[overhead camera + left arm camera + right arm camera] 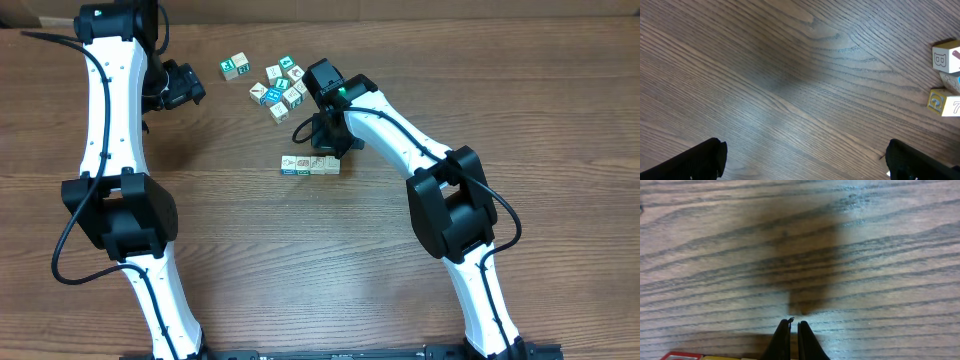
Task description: Form a horizontal line
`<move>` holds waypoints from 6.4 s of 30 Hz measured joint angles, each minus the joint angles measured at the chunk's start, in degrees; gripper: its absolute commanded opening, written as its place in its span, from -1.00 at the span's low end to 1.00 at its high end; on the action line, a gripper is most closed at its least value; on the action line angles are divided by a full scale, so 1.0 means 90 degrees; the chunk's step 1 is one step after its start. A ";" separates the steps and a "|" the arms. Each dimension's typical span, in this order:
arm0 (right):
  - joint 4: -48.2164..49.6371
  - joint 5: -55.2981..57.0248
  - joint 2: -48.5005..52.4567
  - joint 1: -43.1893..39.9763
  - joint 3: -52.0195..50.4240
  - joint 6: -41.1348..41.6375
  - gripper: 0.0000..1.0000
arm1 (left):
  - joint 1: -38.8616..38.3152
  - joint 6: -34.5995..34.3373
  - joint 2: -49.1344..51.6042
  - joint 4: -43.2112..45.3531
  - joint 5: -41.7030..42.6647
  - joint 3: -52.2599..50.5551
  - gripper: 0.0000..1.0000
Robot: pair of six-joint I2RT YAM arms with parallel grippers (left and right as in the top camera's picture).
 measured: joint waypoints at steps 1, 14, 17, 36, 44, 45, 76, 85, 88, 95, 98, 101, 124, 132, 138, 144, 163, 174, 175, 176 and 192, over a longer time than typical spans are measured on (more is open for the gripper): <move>-0.0012 -0.0002 0.0000 0.0000 0.0000 0.0000 -0.92 | 0.0000 0.0000 0.0000 0.0000 0.0000 0.0000 0.99; -0.0117 -0.0002 0.0000 0.0005 0.0000 0.0002 -0.92 | 0.0000 0.0000 0.0000 0.0000 0.0000 0.0000 0.99; -0.0151 -0.0002 0.0000 0.0007 0.0000 0.0002 -0.92 | 0.0000 0.0000 0.0000 0.0000 0.0000 0.0000 0.99; -0.0240 -0.0029 0.0000 0.0012 0.0000 0.0002 -0.92 | 0.0000 0.0000 0.0000 0.0000 0.0000 0.0000 0.99; -0.0316 -0.0032 0.0000 0.0012 0.0000 -0.0002 -0.92 | 0.0000 0.0000 0.0000 0.0000 0.0000 0.0000 0.99; -0.0321 -0.0039 0.0000 0.0015 0.0000 0.0000 -0.92 | 0.0000 0.0000 0.0000 0.0000 0.0000 0.0000 0.99; -0.0333 -0.0107 0.0000 0.0034 0.0000 -0.0005 -0.92 | 0.0000 0.0000 0.0000 0.0000 0.0000 0.0000 0.99; -0.0379 -0.0112 0.0000 0.0034 0.0000 -0.0002 -0.92 | 0.0000 0.0000 0.0000 0.0000 0.0000 0.0000 0.99; -0.0374 -0.0124 0.0000 0.0034 0.0000 -0.0002 -0.92 | 0.0000 0.0000 0.0000 0.0000 0.0000 0.0000 0.99; -0.0085 -0.0068 0.0000 0.0034 0.0000 -0.0005 -0.90 | 0.0000 0.0000 0.0000 -0.0002 0.0000 0.0000 0.99; 0.0143 0.0097 0.0000 0.0029 -0.0002 -0.0005 -0.90 | 0.0000 0.0000 0.0000 0.0000 0.0000 0.0000 1.00; 0.0379 0.0301 0.0000 -0.0005 -0.0002 -0.0002 -0.90 | 0.0000 0.0000 0.0000 0.0000 0.0000 0.0000 0.99; -0.0051 0.0646 0.0002 -0.1336 -0.0002 -0.0680 1.00 | 0.0000 0.0000 0.0000 0.0000 0.0000 0.0000 0.99; 0.0199 0.0646 0.0002 -0.1336 0.0000 -0.0687 1.00 | 0.0000 0.0000 0.0000 0.0000 0.0000 0.0000 0.99; 0.0243 0.0644 0.0002 -0.1336 -0.0002 -0.0702 1.00 | 0.0000 0.0000 0.0000 0.0000 0.0000 0.0000 0.99; 0.0243 0.0644 0.0002 -0.1336 -0.0002 -0.0699 0.99 | 0.0000 0.0000 0.0000 0.0000 0.0000 0.0000 0.99; 0.0321 0.0631 -0.2521 0.0153 -0.0083 -0.0702 1.00 | 0.0000 0.0000 0.0000 0.0000 0.0000 0.0000 0.99; 0.0260 0.0712 -0.4792 0.0158 -0.0073 -0.0843 1.00 | 0.0000 0.0000 0.0000 -0.0002 0.0000 0.0000 0.99; 0.0257 0.0709 -0.4925 0.0121 -0.0073 -0.0874 1.00 | 0.0000 0.0000 0.0000 0.0000 0.0000 0.0000 0.99; 0.0287 0.0719 -0.5090 0.0078 -0.0107 -0.0933 1.00 | 0.0000 0.0000 0.0000 0.0000 0.0000 0.0000 0.99; 0.4656 -0.0330 -0.9367 -0.1360 -0.5056 -0.1751 1.00 | 0.0000 0.0000 0.0000 -0.0002 0.0000 0.0000 0.99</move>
